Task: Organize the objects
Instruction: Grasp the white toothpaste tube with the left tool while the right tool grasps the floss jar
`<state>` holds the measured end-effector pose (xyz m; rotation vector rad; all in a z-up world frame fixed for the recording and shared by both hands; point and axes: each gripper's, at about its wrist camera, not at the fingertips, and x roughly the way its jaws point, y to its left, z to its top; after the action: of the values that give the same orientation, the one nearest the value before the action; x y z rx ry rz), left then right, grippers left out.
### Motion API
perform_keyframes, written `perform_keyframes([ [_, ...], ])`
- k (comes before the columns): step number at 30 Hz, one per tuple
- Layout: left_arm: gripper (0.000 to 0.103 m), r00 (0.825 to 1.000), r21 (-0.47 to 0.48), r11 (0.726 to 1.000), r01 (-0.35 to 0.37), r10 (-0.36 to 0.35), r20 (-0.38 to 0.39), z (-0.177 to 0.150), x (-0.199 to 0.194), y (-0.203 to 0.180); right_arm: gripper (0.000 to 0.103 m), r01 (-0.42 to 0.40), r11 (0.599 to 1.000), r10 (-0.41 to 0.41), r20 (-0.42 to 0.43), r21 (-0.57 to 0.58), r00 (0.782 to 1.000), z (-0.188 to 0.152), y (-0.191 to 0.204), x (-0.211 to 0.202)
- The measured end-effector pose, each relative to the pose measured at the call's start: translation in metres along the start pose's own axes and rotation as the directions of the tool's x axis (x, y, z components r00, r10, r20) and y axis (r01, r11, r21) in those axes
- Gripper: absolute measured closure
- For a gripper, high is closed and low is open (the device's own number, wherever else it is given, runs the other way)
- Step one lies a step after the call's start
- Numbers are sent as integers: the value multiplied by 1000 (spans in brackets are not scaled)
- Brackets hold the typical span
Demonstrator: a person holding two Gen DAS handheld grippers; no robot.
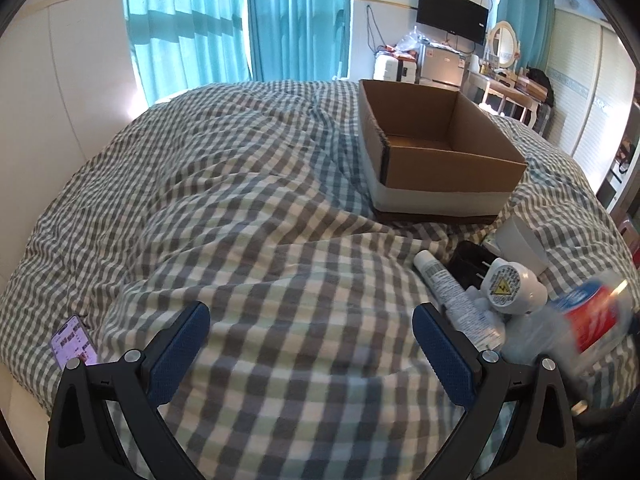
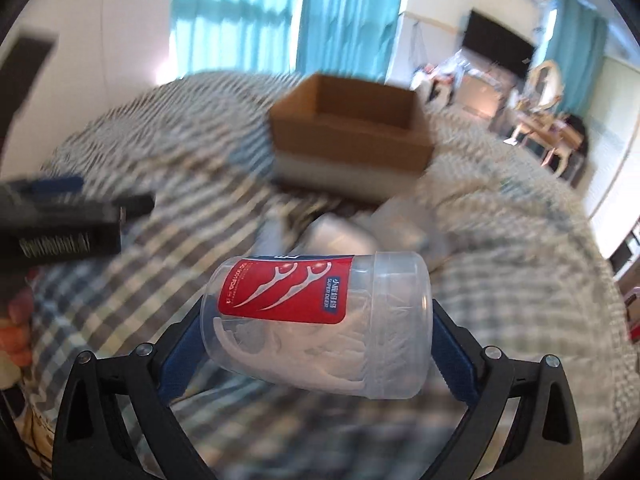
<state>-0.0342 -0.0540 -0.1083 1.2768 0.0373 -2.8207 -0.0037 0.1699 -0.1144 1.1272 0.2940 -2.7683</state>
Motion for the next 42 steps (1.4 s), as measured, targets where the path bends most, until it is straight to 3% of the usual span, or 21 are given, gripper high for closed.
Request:
perform_keyframes([
  [5,0,999,59,998,35,-34,-12,10,10,-31,5,62,996,-65,49,69,997,20,-46,-15],
  [12,0,995,134,988,78,-68,-79,16,42,-70,5,82,989,-90,59,126,994,24,-82,-13],
  [17,1,987,137,987,85,-65,-144,21,71,-84,5,53,986,-62,55,156,997,24,-101,-10],
  [22,4,987,134,988,80,-59,-152,25,88,-92,5,25,983,-34,52,180,998,24,-111,2],
  [24,15,984,122,989,88,-67,-163,27,95,-92,5,6,982,-12,35,187,999,24,-115,8],
  [25,29,982,130,987,92,-68,-178,27,101,-94,5,0,982,-5,27,188,1000,24,-114,11],
  [26,36,977,144,985,95,-65,-203,25,109,-96,5,-7,982,4,18,190,1000,24,-114,14],
  [27,38,974,153,983,101,-67,-215,27,114,-99,5,-14,981,12,10,191,1000,24,-115,17],
  [32,68,970,211,969,129,-79,-231,25,117,-112,5,-35,977,37,-4,209,999,24,-117,25],
  [36,78,971,219,965,148,-100,-217,26,106,-112,5,-38,976,43,-16,213,999,26,-117,29],
  [42,79,963,176,960,218,-182,-201,28,78,-96,6,-24,979,26,-8,203,1000,25,-115,23],
])
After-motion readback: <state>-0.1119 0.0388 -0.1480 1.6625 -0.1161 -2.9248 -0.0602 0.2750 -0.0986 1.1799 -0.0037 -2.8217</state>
